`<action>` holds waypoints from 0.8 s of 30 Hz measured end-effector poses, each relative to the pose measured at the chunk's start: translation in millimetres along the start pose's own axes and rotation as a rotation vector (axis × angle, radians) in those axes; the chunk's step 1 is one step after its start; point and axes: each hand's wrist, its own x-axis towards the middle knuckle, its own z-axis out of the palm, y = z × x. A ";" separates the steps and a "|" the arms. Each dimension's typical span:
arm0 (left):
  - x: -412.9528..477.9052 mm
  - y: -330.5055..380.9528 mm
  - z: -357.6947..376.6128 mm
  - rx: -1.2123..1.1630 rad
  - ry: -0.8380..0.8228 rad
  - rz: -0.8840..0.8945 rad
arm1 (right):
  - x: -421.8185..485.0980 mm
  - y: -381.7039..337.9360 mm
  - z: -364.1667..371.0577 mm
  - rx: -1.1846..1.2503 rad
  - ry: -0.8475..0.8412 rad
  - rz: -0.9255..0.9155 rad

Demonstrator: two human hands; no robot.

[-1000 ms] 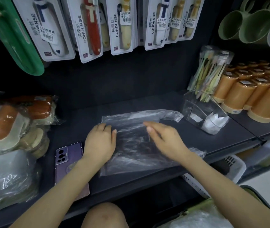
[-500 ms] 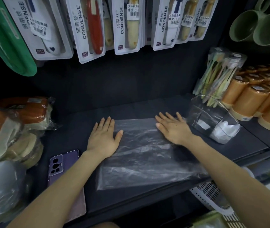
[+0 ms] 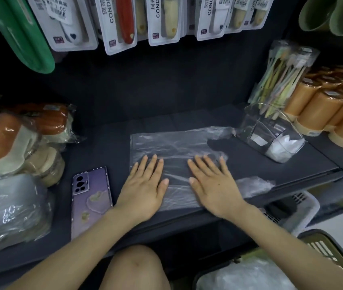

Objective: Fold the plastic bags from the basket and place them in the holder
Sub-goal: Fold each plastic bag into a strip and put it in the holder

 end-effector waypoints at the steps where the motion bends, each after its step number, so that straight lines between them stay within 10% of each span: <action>1: 0.9 0.3 0.3 0.012 -0.002 -0.014 | -5.0 14.0 -3.0 0.015 0.003 0.028; 6: -2.0 1.8 -7.1 -0.053 -0.039 -0.040 | -28.8 31.8 -22.9 0.203 0.173 -0.187; 14: -18.1 -12.4 -35.6 -0.940 0.097 -0.037 | -39.5 4.6 -27.4 0.294 0.257 -0.193; 24: -55.4 -27.0 -35.8 -1.427 0.114 -0.101 | -49.3 -2.5 -97.2 1.053 -0.216 0.302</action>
